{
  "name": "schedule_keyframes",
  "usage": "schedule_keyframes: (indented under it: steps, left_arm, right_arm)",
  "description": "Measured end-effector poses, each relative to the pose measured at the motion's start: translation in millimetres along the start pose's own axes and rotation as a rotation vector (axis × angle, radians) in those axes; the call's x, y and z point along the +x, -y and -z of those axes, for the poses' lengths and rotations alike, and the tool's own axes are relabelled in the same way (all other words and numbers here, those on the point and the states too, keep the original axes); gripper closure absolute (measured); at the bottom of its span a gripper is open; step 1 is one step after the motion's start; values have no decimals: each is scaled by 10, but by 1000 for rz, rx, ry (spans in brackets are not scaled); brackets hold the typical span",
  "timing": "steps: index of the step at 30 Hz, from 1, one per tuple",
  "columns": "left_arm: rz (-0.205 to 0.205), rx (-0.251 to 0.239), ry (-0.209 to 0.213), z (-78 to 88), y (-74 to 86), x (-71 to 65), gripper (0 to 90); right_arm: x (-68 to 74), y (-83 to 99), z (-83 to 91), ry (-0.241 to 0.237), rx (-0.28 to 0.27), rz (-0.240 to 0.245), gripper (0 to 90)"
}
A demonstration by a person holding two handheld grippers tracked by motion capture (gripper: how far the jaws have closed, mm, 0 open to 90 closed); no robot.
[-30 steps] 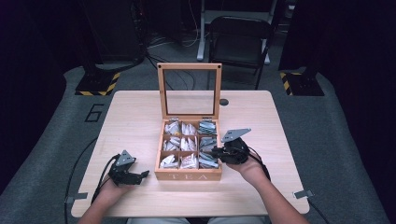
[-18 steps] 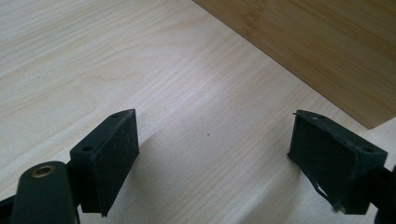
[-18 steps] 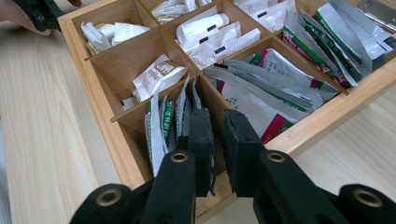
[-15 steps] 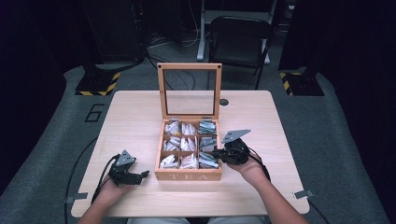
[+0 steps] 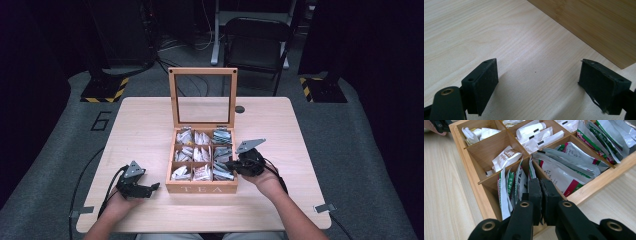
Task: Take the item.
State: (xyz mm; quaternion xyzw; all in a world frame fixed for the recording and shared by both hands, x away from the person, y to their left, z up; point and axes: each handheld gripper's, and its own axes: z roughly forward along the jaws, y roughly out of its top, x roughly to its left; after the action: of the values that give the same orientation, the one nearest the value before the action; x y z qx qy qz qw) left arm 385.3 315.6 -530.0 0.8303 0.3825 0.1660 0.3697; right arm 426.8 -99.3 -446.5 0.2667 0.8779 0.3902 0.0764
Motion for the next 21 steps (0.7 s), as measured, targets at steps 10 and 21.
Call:
schedule_keyframes:
  steps: [10, 21]
  left_arm:
    - [-9, 4, 0, 3, -1, 5, 155]
    - [-7, 5, 2, 3, 0, 4, 155]
  right_arm:
    - [30, -5, -78, -8, 19, -4, 861]
    - [28, 3, -152, -19, 56, 7, 837]
